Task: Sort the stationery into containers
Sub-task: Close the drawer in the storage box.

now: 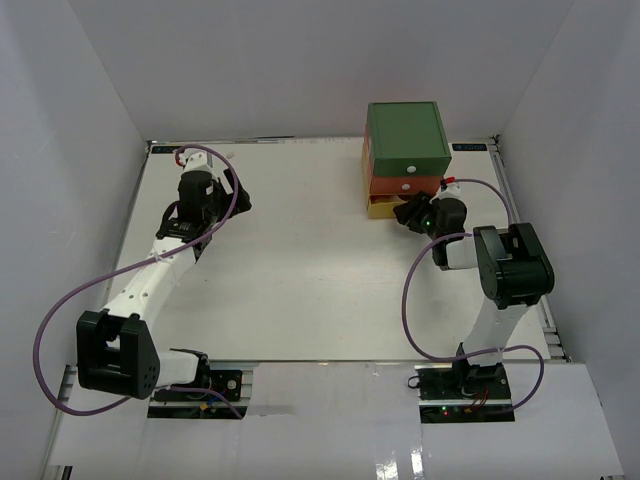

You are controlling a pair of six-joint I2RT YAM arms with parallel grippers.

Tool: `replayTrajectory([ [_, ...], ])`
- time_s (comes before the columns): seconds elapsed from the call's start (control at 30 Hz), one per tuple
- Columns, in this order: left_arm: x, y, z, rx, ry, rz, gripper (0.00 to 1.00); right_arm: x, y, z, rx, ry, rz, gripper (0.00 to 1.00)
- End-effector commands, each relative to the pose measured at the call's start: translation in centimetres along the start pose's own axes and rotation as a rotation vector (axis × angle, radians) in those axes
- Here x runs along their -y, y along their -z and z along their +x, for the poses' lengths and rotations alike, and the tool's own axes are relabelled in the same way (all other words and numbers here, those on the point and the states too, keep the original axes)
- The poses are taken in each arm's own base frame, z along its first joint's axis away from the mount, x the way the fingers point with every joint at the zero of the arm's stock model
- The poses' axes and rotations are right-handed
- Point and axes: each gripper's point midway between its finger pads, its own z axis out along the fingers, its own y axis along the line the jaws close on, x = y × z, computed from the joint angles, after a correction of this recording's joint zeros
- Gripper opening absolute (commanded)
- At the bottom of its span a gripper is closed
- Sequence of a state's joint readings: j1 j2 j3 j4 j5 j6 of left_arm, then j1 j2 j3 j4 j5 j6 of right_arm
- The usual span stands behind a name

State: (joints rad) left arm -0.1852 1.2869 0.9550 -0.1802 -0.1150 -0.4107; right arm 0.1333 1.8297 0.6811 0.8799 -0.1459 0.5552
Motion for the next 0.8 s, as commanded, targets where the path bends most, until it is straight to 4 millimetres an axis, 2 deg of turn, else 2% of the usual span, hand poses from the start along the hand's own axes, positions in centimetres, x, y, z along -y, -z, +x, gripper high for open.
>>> replayTrajectory([
  [0.0,0.3,0.3,-1.5,0.034,0.002,0.005,0.98,-1.9,-1.1,-4.2,0.129,0.014,-0.072,0.55],
  [0.27,0.4,0.2,-1.4,0.028,0.002,0.008,0.98,-1.7,-1.9,-4.5,0.141,-0.006,-0.085,0.58],
  [0.77,0.4,0.1,-1.3,0.024,0.004,0.009,0.98,-2.5,-2.3,-4.8,0.164,-0.013,-0.138,0.65],
])
